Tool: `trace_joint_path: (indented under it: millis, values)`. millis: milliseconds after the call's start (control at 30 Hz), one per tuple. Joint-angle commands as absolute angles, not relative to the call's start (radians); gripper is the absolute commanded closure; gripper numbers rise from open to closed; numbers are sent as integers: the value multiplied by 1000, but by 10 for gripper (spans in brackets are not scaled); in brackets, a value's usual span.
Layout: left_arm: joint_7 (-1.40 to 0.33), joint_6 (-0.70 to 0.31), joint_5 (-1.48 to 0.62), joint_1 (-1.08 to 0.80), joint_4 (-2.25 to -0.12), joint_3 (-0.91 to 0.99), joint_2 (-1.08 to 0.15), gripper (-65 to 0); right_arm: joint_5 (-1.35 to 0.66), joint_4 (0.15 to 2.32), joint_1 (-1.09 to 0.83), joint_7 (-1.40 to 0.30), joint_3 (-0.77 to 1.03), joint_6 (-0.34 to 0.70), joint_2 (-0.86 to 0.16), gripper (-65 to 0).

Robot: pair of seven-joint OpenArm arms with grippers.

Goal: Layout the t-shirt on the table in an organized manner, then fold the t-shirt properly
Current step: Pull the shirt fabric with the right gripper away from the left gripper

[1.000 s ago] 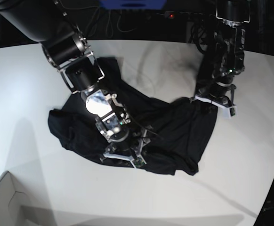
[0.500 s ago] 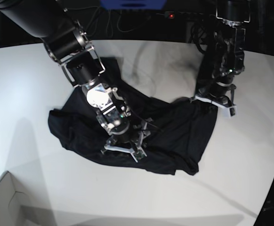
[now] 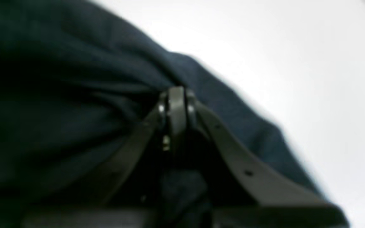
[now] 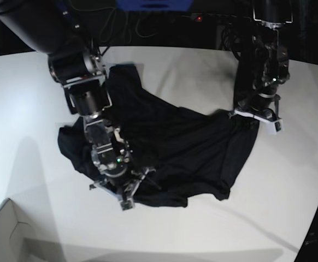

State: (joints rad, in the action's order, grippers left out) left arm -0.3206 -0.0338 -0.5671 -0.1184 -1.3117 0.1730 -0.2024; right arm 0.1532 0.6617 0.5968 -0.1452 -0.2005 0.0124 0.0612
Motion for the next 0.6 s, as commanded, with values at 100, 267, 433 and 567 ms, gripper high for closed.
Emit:
trace_joint_path:
  millis: [100,267,433,567]
  values:
    - [-367,-4,-555,-127,-1325,176,-211,-4,154,773,653,-124,-124,8,50,0]
    - [-367,-4,-555,-120,-1325,176,-211,-4,153,906,656,-173,-88,10,36,0]
    - [-366,-4,-555,-114,-1330,177,-211,-4,153,1009,664,-217,-77,15,35,0]
    - [-366,-4,-555,-113,-1388,177,-211,-4,153,1046,659,-280,-84,59,39,0]
